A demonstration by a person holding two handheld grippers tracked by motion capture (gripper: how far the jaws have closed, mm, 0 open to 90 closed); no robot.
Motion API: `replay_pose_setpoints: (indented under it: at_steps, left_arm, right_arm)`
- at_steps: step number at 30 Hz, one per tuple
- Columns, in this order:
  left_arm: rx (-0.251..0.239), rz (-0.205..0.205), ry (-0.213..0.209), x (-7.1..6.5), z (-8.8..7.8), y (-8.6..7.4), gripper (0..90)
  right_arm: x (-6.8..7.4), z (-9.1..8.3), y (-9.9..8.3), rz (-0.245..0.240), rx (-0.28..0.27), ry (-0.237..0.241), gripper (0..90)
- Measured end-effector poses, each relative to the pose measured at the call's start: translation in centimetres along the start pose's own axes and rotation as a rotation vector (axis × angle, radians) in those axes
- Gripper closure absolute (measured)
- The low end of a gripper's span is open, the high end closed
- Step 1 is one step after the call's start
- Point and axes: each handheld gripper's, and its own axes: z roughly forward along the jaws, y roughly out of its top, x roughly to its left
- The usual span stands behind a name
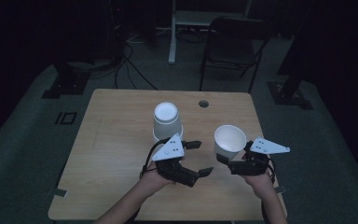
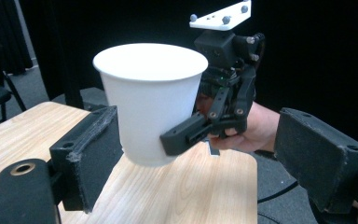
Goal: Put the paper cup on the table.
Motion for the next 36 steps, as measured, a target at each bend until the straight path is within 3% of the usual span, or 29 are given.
replay_pose_setpoints:
  at_steps: [9, 21, 24, 26, 34, 36]
  left_arm:
    - [0.005, -0.012, 0.066, 0.6, -3.8, -1.5, 15.3]
    - [0.015, -0.056, 0.239, 2.3, -8.2, -5.4, 15.0]
    - [0.011, -0.079, 0.247, 2.7, -9.0, -6.3, 13.7]
    - [0.033, -0.100, 0.293, 3.2, -9.9, -7.7, 12.3]
    - [0.068, -0.191, 0.367, 5.0, -11.6, -11.5, 8.4]
    - [0.091, -0.227, 0.388, 5.6, -11.8, -12.3, 2.2]
  right_arm:
    - [-0.8, -0.3, 0.1, 0.004, -0.029, -0.062, 19.8]
    - [-3.1, 1.5, -1.5, 0.041, -0.024, -0.163, 19.8]
    - [-3.5, 1.9, -1.8, 0.040, -0.011, -0.182, 19.8]
    - [-4.2, 2.4, -2.5, 0.059, -0.004, -0.193, 19.8]
    - [-5.7, 3.8, -4.2, 0.092, 0.009, -0.234, 19.7]
    - [-6.1, 4.2, -4.7, 0.101, 0.015, -0.241, 19.7]
